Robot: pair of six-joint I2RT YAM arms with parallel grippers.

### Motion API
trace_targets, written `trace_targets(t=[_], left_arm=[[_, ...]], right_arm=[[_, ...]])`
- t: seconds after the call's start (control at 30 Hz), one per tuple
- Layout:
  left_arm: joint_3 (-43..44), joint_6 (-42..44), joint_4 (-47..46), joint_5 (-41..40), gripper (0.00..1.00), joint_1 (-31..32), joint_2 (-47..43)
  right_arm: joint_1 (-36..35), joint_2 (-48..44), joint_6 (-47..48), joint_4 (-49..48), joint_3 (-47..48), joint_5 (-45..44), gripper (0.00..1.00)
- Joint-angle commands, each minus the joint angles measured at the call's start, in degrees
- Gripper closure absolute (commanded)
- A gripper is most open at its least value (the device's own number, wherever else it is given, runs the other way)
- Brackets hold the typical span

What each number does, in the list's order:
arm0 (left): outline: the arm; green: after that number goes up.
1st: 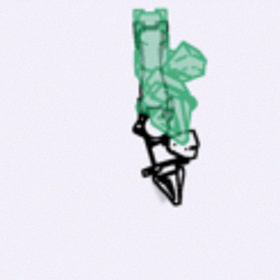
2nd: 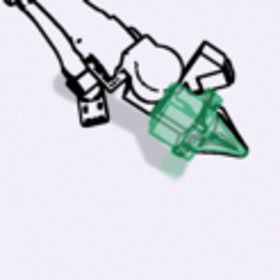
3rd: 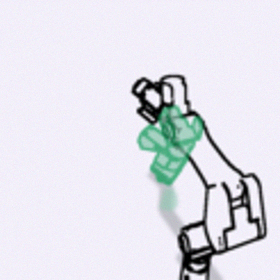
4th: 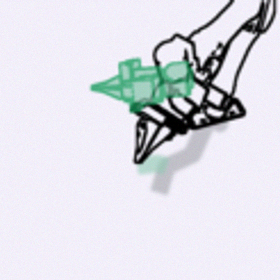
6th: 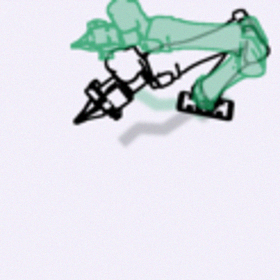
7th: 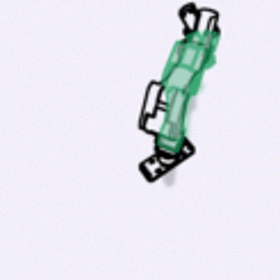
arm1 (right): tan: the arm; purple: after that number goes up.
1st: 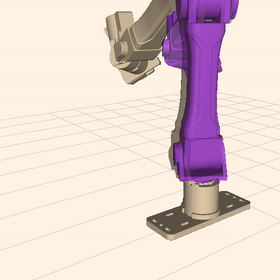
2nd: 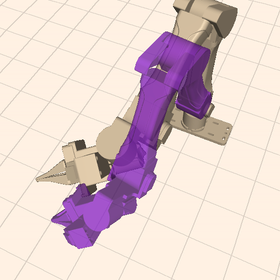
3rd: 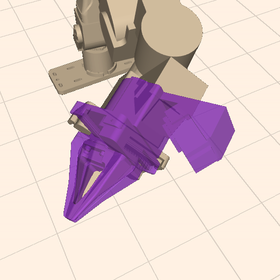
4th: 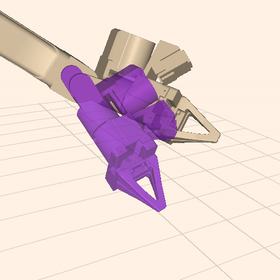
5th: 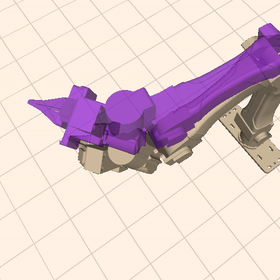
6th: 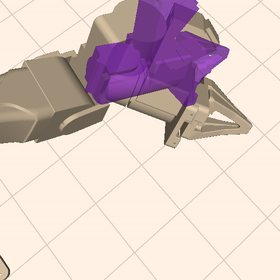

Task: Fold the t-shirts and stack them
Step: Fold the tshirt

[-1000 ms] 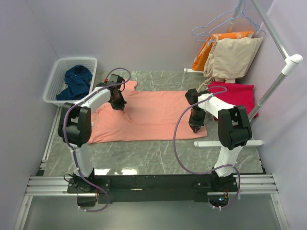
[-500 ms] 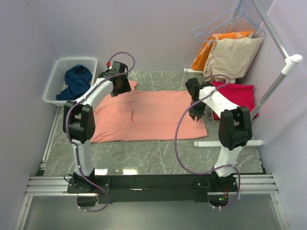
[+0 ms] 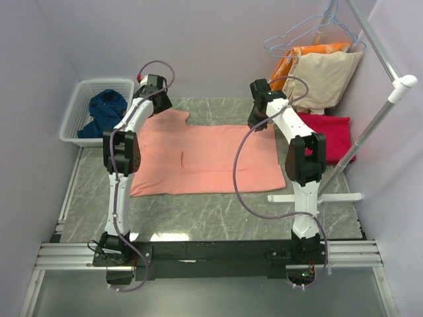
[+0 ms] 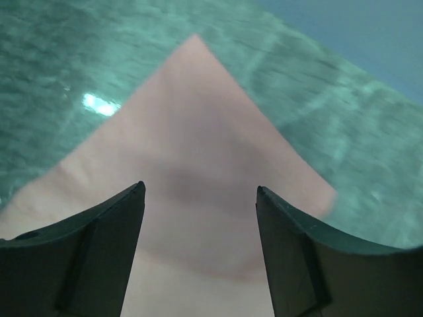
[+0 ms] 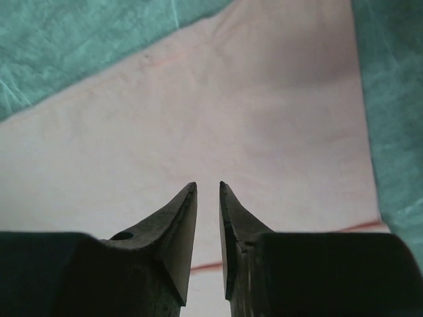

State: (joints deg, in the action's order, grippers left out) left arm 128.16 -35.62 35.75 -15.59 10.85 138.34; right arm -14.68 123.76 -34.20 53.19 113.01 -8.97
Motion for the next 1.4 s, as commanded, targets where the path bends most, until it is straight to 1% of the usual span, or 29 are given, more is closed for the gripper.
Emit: trace_targets(t=[0.0,0.1,0.23,0.3,0.47,0.6,0.73,0.8,0.87,1.0,1.03,1.07,1.1,1.13,1.2,1.23,1.3,1.33,1.37], left_arm=[[6.31,0.63,-3.75,-2.24,0.26,-2.06,4.55],[8.07,1.77,-4.89,-2.43,0.24,-2.50,7.45],[12.72,2.31,-5.25,-2.42,0.24,-3.12,11.07],[14.31,2.22,-6.64,-2.25,0.23,-3.64,12.21],[15.63,4.06,-9.82,-3.12,0.21,-4.08,13.09],[16.51,5.73,-7.98,-3.74,0.21,-4.08,14.76],[18.44,4.33,-2.01,-1.72,0.21,-4.08,16.34],[16.78,3.63,-1.30,-1.19,0.21,-4.08,15.91],[17.64,3.19,0.45,-1.54,0.21,-4.08,16.60],[17.48,2.75,0.99,-1.11,0.26,-4.08,17.05],[17.39,2.57,1.17,-0.84,0.27,-4.08,17.22],[17.56,2.57,1.52,-0.58,0.34,-4.08,17.66],[17.65,2.66,1.52,-0.32,0.36,-4.00,17.92],[17.57,2.66,1.69,-0.23,0.44,-4.08,18.10],[17.56,2.83,1.78,0.04,0.53,-4.00,18.37],[17.56,2.92,1.78,-0.05,0.62,-4.00,18.37],[17.48,3.36,1.70,-0.22,0.69,-4.00,18.37],[17.48,3.45,1.69,-0.49,0.77,-4.08,18.28],[17.39,3.80,1.69,-0.75,0.81,-4.00,18.02]], right_arm=[[1.49,2.62,0.62,-0.36,5.64,2.11,0.73],[2.11,2.27,0.71,-1.94,3.19,3.17,0.74],[2.90,1.21,0.97,-4.58,-0.07,5.97,0.74],[3.34,2.18,1.23,-4.32,0.54,5.98,0.74],[4.48,5.87,1.85,-0.64,7.12,6.95,0.75],[5.44,7.19,1.68,-0.10,9.77,8.35,0.76],[6.15,7.19,0.97,-0.45,10.03,10.01,0.76],[6.33,7.45,0.80,-0.72,10.04,11.51,0.76],[6.42,7.72,0.62,-0.63,10.39,12.13,0.77],[6.59,8.33,0.45,-0.72,10.65,13.28,0.78],[6.68,8.68,0.36,-0.54,10.65,13.71,0.78],[6.59,8.77,0.10,-0.37,10.74,13.72,0.78],[6.59,8.95,0.18,-0.19,10.65,13.81,0.78],[6.59,9.04,0.09,-0.19,10.30,13.81,0.78],[6.68,9.39,-0.08,0.16,10.04,13.28,0.78],[6.68,9.39,0.00,0.51,10.04,13.19,0.78],[6.77,9.83,-0.17,0.95,10.21,12.93,0.79],[6.85,9.92,-0.17,1.47,10.39,12.67,0.79],[6.85,10.00,-0.43,1.48,10.39,12.49,0.79]])
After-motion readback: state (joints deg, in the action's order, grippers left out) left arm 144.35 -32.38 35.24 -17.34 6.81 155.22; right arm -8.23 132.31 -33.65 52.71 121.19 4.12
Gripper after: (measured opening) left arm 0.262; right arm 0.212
